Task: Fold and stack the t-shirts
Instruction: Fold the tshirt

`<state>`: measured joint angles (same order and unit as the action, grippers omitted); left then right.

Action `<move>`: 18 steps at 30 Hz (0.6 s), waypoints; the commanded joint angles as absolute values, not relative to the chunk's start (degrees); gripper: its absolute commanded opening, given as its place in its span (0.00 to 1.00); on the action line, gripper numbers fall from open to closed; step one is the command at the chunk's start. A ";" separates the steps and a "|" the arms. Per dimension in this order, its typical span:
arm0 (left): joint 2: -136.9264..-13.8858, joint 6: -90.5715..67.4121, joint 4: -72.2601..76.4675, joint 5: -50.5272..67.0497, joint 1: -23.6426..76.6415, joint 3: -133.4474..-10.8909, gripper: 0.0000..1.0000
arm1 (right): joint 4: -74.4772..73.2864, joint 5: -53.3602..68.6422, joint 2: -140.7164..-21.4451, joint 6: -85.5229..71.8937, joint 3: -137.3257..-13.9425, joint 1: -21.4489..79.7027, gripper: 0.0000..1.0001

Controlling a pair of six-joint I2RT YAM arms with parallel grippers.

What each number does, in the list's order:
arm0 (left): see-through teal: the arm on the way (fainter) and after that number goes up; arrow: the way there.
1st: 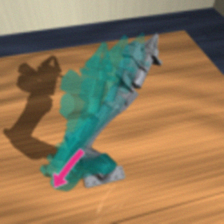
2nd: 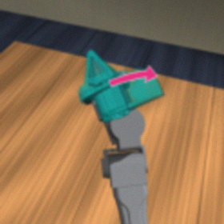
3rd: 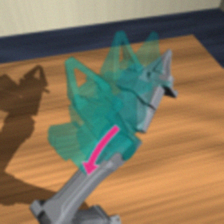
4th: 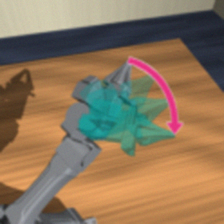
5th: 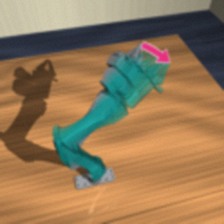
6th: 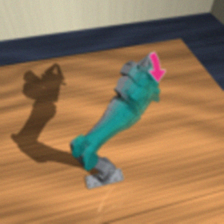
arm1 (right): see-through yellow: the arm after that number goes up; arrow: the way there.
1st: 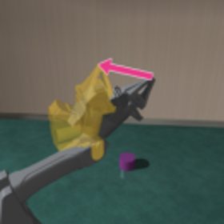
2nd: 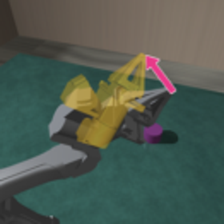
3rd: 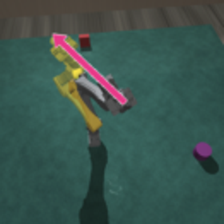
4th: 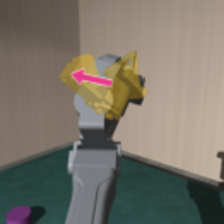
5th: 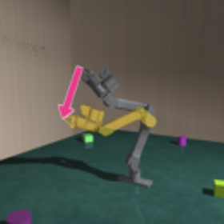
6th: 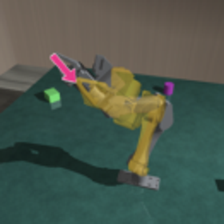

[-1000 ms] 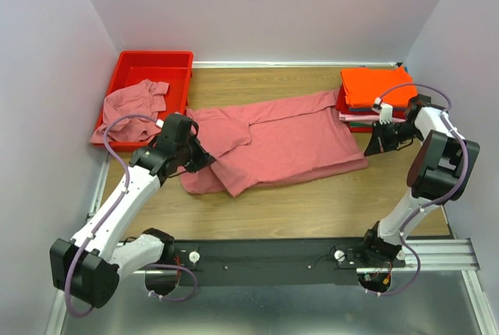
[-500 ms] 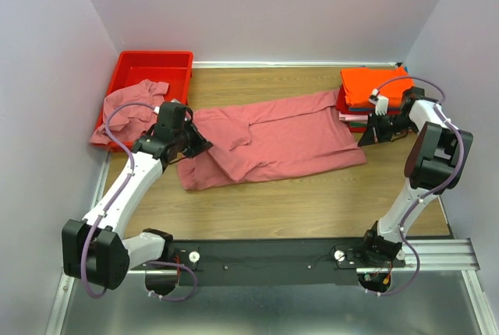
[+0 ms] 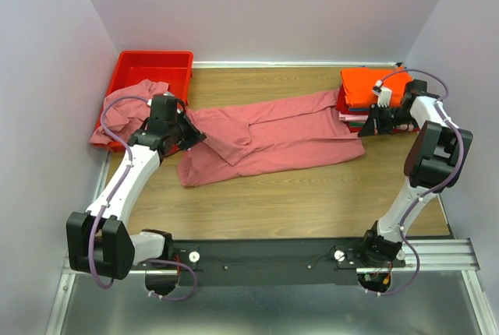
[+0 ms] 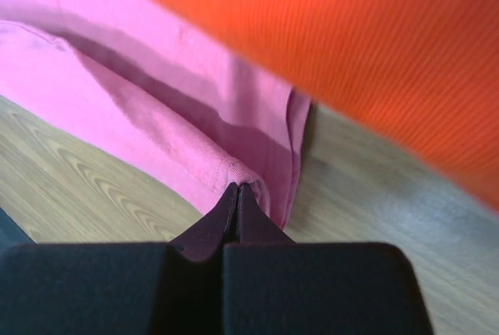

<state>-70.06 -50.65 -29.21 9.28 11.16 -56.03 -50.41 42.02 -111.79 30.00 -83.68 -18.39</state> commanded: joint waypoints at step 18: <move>-76.38 -47.81 -25.49 11.43 7.74 -58.80 0.00 | -42.98 39.29 -115.23 23.91 -86.57 -14.59 0.01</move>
<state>-75.48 -49.12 -27.03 10.17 8.51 -56.99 -45.60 41.01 -114.76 25.41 -86.17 -14.61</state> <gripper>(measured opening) 0.012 0.010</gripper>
